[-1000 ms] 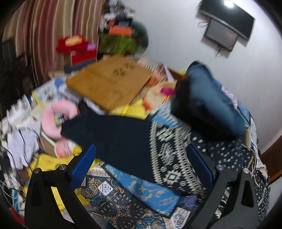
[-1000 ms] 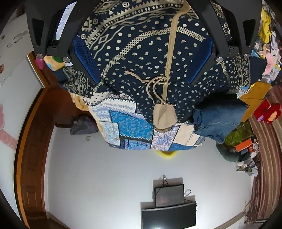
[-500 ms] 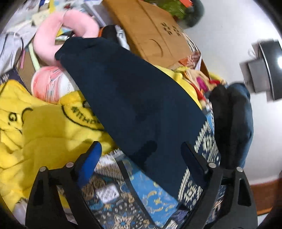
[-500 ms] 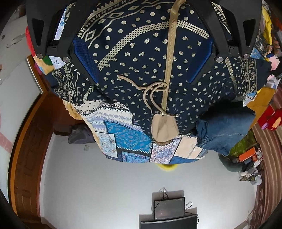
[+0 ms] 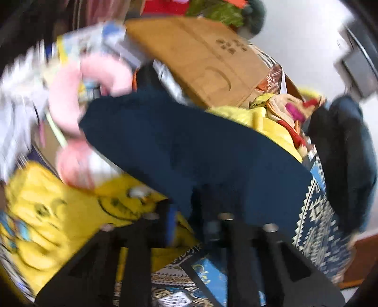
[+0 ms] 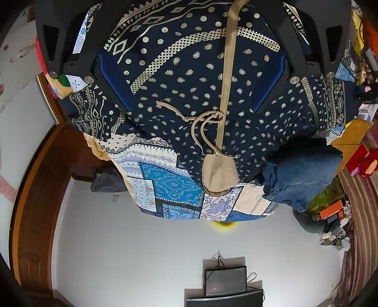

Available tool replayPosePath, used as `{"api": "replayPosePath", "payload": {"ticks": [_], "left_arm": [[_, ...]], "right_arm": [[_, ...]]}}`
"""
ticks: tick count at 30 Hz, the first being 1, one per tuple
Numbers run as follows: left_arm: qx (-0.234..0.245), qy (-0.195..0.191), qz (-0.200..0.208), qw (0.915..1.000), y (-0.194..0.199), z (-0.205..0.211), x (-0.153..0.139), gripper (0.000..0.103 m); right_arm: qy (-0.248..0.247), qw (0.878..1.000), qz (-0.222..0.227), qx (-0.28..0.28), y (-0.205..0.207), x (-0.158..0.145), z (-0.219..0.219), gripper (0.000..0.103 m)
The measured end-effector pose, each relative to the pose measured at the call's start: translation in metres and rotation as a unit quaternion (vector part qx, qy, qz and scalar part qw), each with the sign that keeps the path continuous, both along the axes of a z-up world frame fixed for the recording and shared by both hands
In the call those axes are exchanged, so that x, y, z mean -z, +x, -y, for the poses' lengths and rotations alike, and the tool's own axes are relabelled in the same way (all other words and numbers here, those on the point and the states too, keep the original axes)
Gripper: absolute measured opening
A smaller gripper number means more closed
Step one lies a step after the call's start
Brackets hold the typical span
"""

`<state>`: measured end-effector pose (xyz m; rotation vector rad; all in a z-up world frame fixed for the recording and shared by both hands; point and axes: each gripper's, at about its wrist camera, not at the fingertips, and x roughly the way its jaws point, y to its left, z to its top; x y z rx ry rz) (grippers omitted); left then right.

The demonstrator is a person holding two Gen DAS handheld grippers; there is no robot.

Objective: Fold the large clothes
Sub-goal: 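Grasp the navy hoodie's sleeve cuff with the left gripper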

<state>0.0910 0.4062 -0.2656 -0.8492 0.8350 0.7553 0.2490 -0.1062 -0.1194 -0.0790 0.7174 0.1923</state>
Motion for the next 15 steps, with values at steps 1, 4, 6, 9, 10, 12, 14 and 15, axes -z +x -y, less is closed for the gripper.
{"api": "replayPosePath", "payload": {"ticks": [1,4,6,9,10,12,14,15], "left_arm": [[0.01,0.019,-0.004,0.9998,0.002,0.004,-0.009,0.009],[0.037,0.093,-0.014,0.9949,0.013,0.021,-0.043,0.005],[0.057,0.141,-0.003,0.9883,0.018,0.037,-0.074,0.004],[0.092,0.193,0.036,0.9761,0.032,0.059,-0.12,0.003],[0.103,0.203,0.051,0.9725,0.035,0.067,-0.132,0.003],[0.125,0.216,0.085,0.9648,0.044,0.085,-0.158,0.003],[0.156,0.221,0.13,0.954,0.057,0.109,-0.19,0.003],[0.165,0.221,0.144,0.9505,0.06,0.115,-0.198,0.003]], "right_arm": [[-0.004,1.0,-0.002,-0.004,0.001,0.001,-0.001,0.098],[-0.016,1.0,0.001,-0.013,0.001,0.002,-0.005,0.098],[-0.022,1.0,0.004,-0.021,0.001,0.002,-0.007,0.098],[-0.013,0.999,0.005,-0.03,0.001,0.001,-0.007,0.098],[-0.011,0.999,0.004,-0.032,0.001,0.001,-0.006,0.098],[-0.007,0.999,0.003,-0.035,0.001,0.0,-0.004,0.098],[-0.008,0.999,0.005,-0.038,0.001,0.0,-0.001,0.098],[-0.011,0.999,0.006,-0.039,0.002,0.0,0.0,0.098]]}}
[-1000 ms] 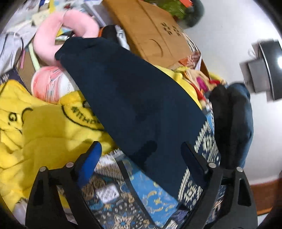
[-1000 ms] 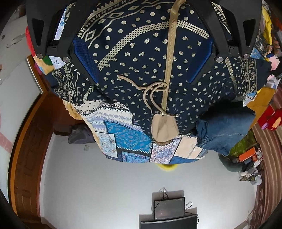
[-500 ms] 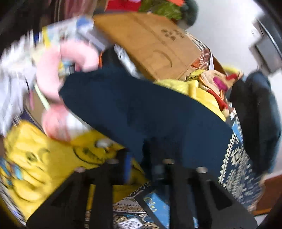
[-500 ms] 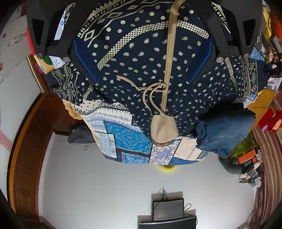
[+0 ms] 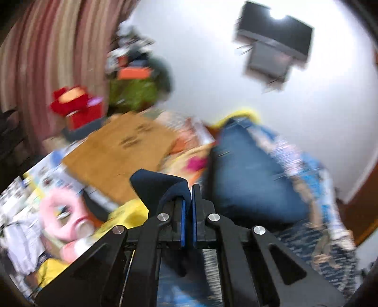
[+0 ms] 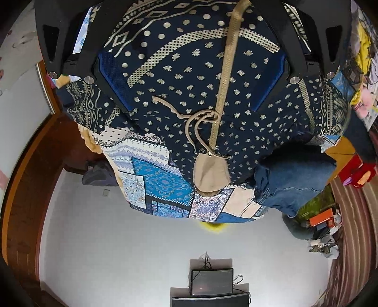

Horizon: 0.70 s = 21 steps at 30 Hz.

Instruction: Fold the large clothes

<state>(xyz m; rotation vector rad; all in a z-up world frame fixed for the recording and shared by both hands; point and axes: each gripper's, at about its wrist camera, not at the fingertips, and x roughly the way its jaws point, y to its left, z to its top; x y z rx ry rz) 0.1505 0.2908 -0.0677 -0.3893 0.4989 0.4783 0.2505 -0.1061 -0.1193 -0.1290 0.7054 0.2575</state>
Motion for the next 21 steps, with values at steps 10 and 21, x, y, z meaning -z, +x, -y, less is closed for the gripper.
{"api": "replayPosePath", "payload": {"ticks": [10,21], "left_arm": [[0.208,0.003,0.068,0.9758,0.063,0.138,-0.062,0.003],[0.381,-0.036,-0.09,0.9193,0.119,0.277,0.021,0.003]], "right_arm": [[-0.015,1.0,-0.005,0.01,-0.001,0.006,0.032,0.098],[-0.008,0.998,-0.043,0.033,0.0,0.028,0.068,0.098]]}}
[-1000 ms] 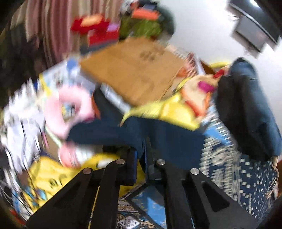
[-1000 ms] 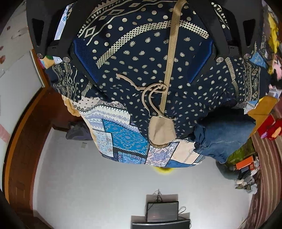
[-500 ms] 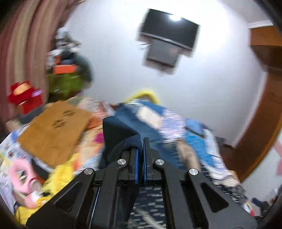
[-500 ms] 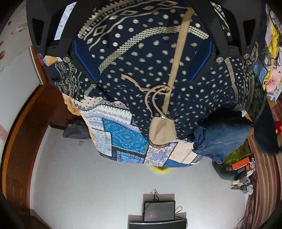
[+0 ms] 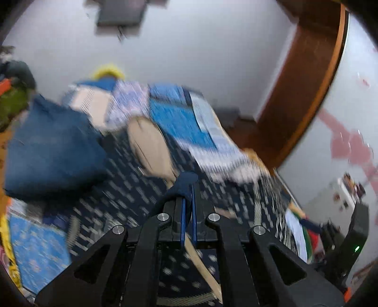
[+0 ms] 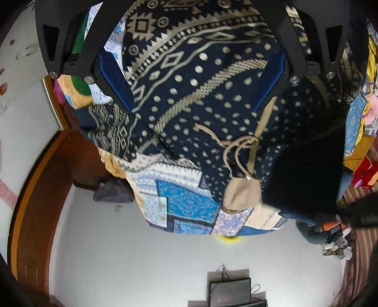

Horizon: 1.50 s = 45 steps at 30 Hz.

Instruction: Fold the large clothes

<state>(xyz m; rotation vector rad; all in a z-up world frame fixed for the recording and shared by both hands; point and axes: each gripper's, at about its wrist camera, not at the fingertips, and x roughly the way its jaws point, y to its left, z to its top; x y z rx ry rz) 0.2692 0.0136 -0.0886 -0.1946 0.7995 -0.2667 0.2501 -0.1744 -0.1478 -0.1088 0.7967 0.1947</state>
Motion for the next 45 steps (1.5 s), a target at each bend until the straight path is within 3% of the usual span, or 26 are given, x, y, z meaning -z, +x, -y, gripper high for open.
{"api": "replayPosePath", "payload": {"ticks": [5,10,12,13,14,15,21,25,30,37,45], "left_arm": [[0.046,0.013,-0.067,0.9966,-0.005,0.039,0.048,0.003],[0.078,0.034,-0.111,0.9902,-0.02,0.063,0.071,0.003],[0.083,0.037,-0.128,0.9876,-0.022,0.063,0.077,0.011],[0.083,0.038,-0.136,0.9865,-0.024,0.061,0.079,0.022],[0.083,0.038,-0.139,0.9861,-0.026,0.06,0.079,0.032],[0.081,0.035,-0.137,0.9867,-0.031,0.056,0.078,0.034],[0.061,0.058,-0.096,0.9918,-0.053,0.035,0.055,0.037],[0.028,0.08,-0.042,0.9955,-0.071,0.007,0.031,0.056],[-0.043,0.095,-0.009,0.9945,-0.08,-0.048,0.013,0.06],[-0.129,0.112,-0.03,0.9847,-0.088,-0.115,0.032,0.06],[-0.169,0.09,-0.073,0.9787,-0.1,-0.149,0.068,0.06]], "right_arm": [[-0.007,1.0,-0.015,0.005,-0.003,0.009,0.01,0.098],[-0.011,1.0,-0.018,0.003,-0.005,0.009,0.013,0.098],[-0.011,1.0,-0.014,0.002,-0.005,0.006,0.013,0.098],[-0.011,1.0,-0.012,0.001,-0.005,0.005,0.012,0.098],[-0.01,1.0,-0.011,0.0,-0.005,0.004,0.012,0.098],[-0.01,1.0,-0.011,-0.002,-0.004,0.003,0.01,0.098],[-0.017,1.0,-0.003,-0.018,-0.002,-0.002,-0.004,0.098],[-0.024,0.999,0.003,-0.04,-0.001,-0.007,-0.02,0.098],[-0.03,0.996,0.007,-0.087,0.004,-0.016,-0.046,0.098],[-0.059,0.979,-0.014,-0.194,0.01,-0.01,-0.107,0.098],[-0.09,0.948,-0.108,-0.285,0.023,0.036,-0.173,0.094]]}}
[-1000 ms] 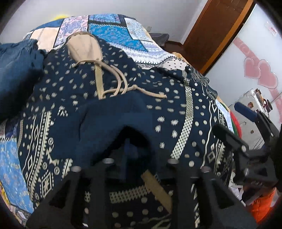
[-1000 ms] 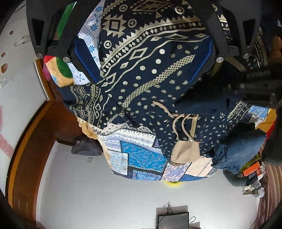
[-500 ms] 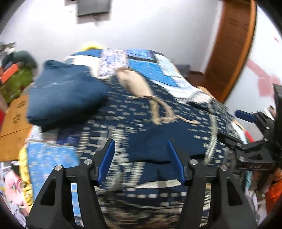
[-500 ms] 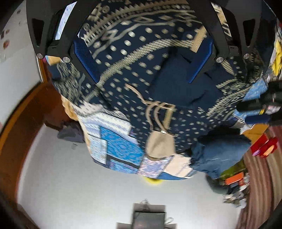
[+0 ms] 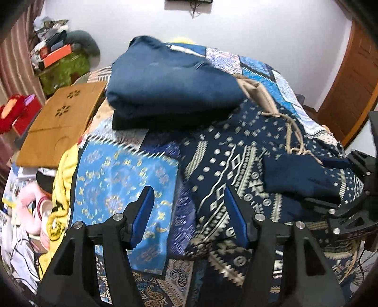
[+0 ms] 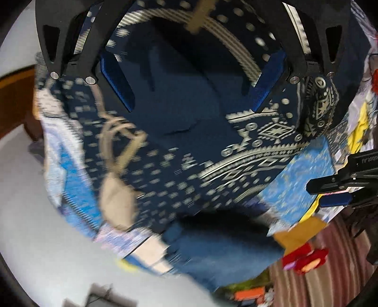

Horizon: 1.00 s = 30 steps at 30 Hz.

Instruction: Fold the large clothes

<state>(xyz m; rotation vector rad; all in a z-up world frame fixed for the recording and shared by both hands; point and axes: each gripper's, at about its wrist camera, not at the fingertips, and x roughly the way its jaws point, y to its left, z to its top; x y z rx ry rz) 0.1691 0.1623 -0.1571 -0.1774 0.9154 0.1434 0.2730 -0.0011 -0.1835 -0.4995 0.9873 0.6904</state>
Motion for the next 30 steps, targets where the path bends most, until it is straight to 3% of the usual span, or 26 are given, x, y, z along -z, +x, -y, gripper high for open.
{"api": "replayPosePath", "payload": {"ticks": [3,7,9,11,14,15,18,24,30], "left_arm": [[-0.002,-0.011,-0.003,0.9999,-0.004,-0.003,0.007,0.06],[-0.001,-0.021,-0.014,0.9997,-0.003,-0.005,0.018,0.06],[0.0,-0.024,-0.021,0.9995,-0.001,-0.004,0.024,0.06],[0.001,-0.026,-0.028,0.9993,0.001,-0.003,0.029,0.06],[0.005,-0.029,-0.04,0.9988,0.004,0.002,0.038,0.06],[0.006,-0.029,-0.042,0.9987,0.004,0.003,0.039,0.06],[0.012,-0.031,-0.049,0.9982,0.008,0.009,0.043,0.06],[0.016,-0.032,-0.068,0.997,0.016,0.019,0.054,0.06],[0.0,-0.037,-0.079,0.9962,0.02,0.018,0.063,0.06]], "right_arm": [[-0.016,0.999,-0.039,-0.015,0.004,0.019,-0.016,0.08],[-0.027,0.998,-0.063,-0.014,0.012,0.034,-0.026,0.069],[-0.021,0.996,-0.083,-0.008,0.018,0.04,-0.026,0.053],[-0.013,0.996,-0.09,0.006,0.022,0.043,-0.024,0.044],[-0.012,0.997,-0.075,0.023,0.024,0.04,-0.016,0.015],[-0.01,0.997,-0.069,0.031,0.024,0.038,-0.011,0.01],[0.028,0.996,-0.072,0.048,0.029,0.028,0.004,0.01],[0.098,0.989,-0.02,0.106,0.033,-0.019,0.052,0.01],[0.159,0.97,0.051,0.176,0.036,-0.072,0.11,0.01]]}}
